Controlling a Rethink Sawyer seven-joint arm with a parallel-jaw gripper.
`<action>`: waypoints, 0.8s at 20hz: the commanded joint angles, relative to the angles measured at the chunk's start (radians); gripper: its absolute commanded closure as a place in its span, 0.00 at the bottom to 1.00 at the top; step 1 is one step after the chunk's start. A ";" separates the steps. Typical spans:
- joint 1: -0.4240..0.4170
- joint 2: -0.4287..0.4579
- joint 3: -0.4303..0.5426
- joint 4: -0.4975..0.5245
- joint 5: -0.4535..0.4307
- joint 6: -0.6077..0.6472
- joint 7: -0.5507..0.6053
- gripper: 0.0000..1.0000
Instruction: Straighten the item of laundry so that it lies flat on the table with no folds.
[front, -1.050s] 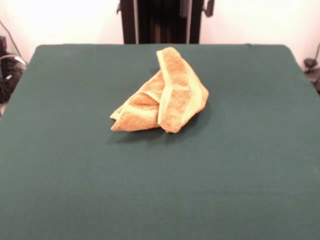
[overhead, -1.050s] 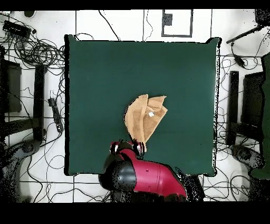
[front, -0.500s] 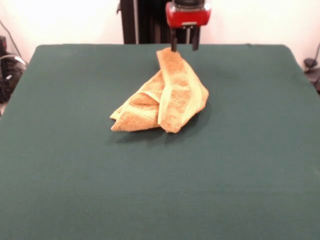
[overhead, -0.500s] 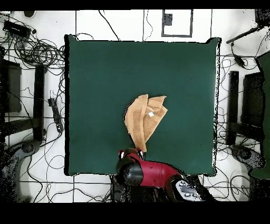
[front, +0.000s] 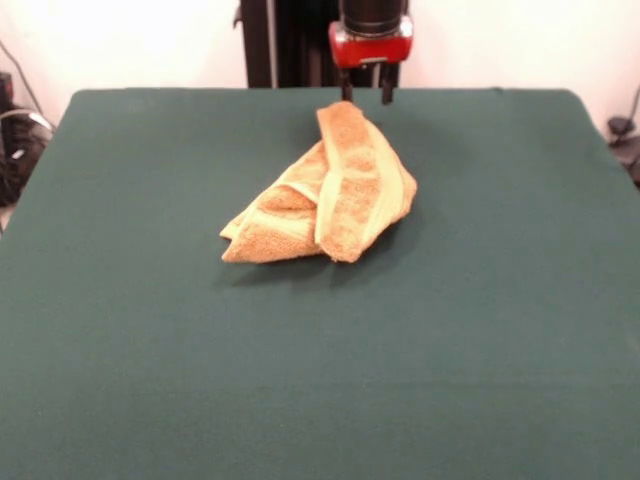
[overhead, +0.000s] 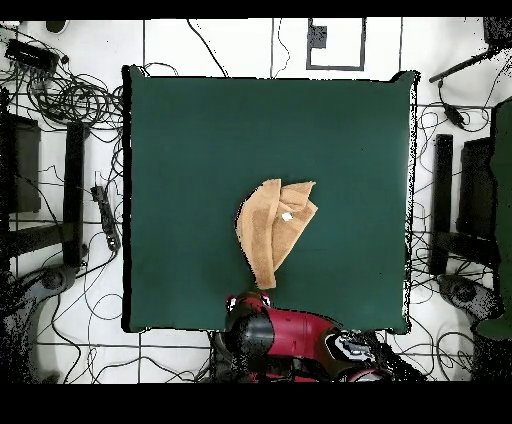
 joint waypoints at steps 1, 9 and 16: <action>0.014 -0.036 0.073 -0.079 0.004 0.079 0.113 0.00; 0.009 -0.243 0.083 -0.074 0.036 0.353 0.050 0.00; 0.011 -0.308 0.109 -0.098 0.040 0.462 0.059 0.00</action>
